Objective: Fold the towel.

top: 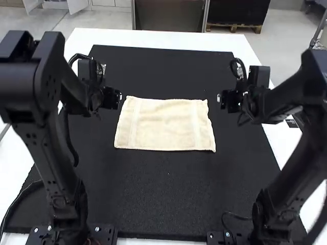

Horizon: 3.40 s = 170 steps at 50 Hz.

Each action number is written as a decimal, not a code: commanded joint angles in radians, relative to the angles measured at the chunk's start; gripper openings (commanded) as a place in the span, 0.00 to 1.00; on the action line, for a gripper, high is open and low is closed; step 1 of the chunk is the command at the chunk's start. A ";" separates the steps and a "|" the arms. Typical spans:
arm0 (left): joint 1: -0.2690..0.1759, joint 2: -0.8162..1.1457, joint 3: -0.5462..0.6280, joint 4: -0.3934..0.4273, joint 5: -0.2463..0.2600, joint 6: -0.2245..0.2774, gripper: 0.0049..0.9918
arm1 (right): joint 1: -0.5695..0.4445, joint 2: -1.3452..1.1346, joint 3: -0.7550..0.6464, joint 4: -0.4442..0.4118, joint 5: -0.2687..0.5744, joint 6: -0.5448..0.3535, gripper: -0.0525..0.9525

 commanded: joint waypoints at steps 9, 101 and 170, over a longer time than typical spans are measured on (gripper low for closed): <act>-0.005 0.100 0.086 -0.029 0.125 0.047 0.94 | 0.011 0.096 0.085 0.000 -0.112 0.025 0.94; -0.071 0.543 0.491 -0.021 0.103 0.032 0.96 | 0.074 0.585 0.487 0.010 -0.141 0.077 0.95; -0.030 0.584 0.476 -0.050 0.115 0.059 0.96 | 0.109 0.690 0.542 0.010 -0.120 0.100 0.95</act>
